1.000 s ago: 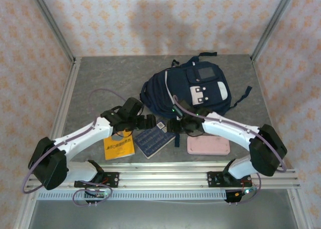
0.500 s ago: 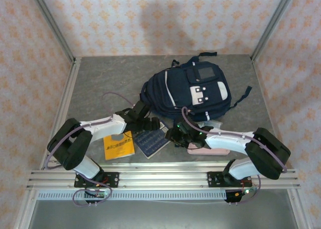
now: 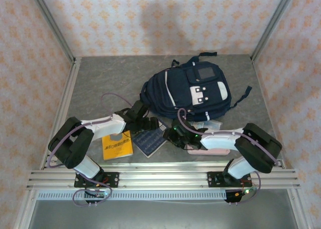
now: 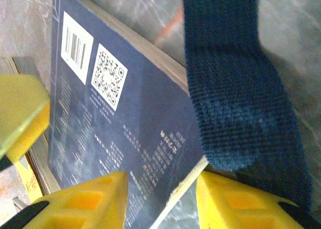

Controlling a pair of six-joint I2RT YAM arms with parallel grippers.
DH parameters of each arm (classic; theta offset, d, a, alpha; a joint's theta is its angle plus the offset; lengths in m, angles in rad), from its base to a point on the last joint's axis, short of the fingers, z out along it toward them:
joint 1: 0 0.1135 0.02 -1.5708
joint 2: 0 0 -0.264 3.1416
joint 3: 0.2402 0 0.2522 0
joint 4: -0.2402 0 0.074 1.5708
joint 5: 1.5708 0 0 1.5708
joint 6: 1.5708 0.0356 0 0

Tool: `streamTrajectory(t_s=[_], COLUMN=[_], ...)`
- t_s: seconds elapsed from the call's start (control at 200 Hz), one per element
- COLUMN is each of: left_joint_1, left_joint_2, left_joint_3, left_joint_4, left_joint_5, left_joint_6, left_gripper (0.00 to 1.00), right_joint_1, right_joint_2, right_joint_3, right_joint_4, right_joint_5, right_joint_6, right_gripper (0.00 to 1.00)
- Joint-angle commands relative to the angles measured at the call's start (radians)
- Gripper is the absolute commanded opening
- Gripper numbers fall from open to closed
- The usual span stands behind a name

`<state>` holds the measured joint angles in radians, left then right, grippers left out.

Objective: Pack the student bag

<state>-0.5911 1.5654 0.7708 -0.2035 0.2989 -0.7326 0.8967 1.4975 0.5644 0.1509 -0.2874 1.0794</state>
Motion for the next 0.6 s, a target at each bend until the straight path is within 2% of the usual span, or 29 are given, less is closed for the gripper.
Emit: streamTrajectory(t_s=[0.0, 0.22, 0.37, 0.595], left_joint_1=[-0.018, -0.019, -0.019, -0.019], left_joint_2=[0.067, 0.049, 0.000, -0.051], left_joint_3=[-0.044, -0.089, -0.096, -0.100], left_joint_4=[0.128, 0.169, 0.143, 0.108], left_joint_5=[0.169, 0.217, 0.206, 0.185], left_joint_6=[-0.027, -0.070, -0.079, -0.080], left_gripper=[0.91, 0.90, 0.90, 0.91], right_joint_1=[-0.023, -0.128, -0.139, -0.137], right_joint_2=[0.072, 0.103, 0.065, -0.094], right_joint_3=[0.031, 0.136, 0.193, 0.120], right_joint_4=[-0.031, -0.125, -0.250, -0.300], right_joint_5=[0.076, 0.069, 0.129, 0.135], right_joint_6=[-0.048, -0.171, -0.242, -0.255], right_gripper=[0.39, 0.37, 0.36, 0.46])
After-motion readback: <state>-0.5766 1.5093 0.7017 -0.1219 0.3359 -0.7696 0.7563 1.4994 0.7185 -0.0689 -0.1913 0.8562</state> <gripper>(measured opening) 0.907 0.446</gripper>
